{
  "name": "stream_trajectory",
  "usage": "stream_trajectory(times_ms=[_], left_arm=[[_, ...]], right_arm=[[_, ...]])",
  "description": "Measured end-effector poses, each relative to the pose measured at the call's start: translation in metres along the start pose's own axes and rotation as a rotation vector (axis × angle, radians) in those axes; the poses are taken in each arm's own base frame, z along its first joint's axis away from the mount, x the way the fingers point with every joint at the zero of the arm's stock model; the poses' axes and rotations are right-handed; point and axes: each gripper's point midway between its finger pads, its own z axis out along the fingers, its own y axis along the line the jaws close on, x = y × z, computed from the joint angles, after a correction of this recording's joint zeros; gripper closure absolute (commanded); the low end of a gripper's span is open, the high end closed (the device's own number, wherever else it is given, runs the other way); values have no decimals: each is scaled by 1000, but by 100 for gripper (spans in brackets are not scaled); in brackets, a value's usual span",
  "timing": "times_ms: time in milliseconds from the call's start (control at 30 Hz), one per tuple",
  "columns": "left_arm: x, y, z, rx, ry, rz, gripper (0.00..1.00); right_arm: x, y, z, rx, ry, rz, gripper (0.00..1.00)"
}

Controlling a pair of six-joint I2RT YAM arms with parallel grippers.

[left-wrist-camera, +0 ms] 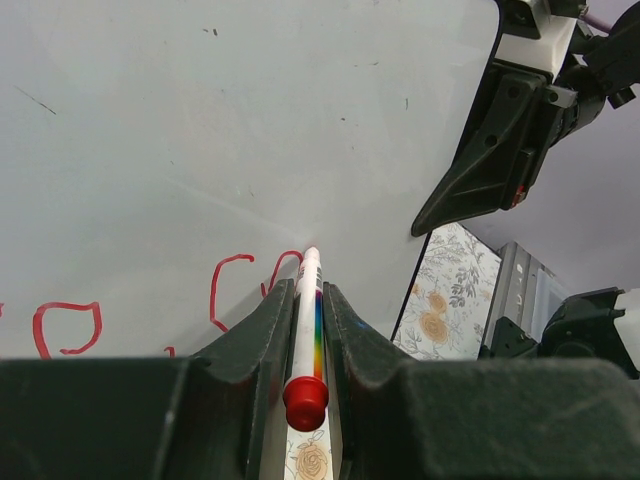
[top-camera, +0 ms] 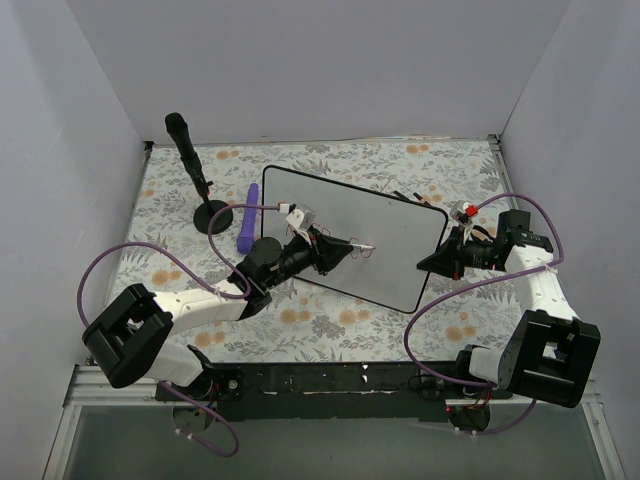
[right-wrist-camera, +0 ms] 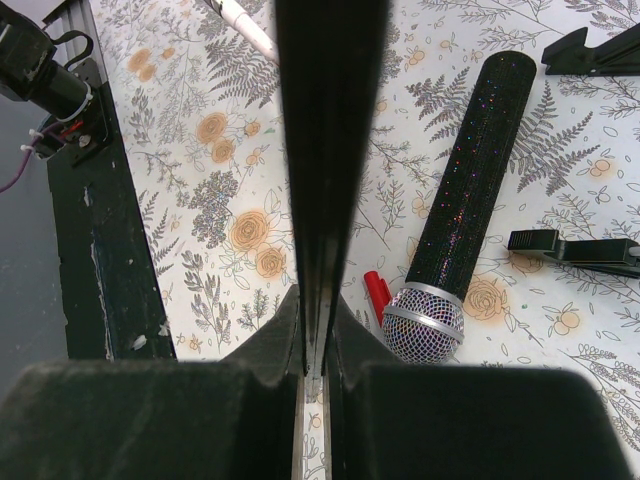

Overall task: Write a sentence on the whiteboard
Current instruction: Write with the whiteboard marker without the cap on the whiteboard.

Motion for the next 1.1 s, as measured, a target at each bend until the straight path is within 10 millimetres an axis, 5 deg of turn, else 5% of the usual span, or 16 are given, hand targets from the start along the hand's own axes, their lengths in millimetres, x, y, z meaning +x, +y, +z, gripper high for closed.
stream_trajectory(times_ms=[1100], left_arm=[[24,6,-8,-20,77,-10,100]], right_arm=[[0,0,0,2,2,0,99]])
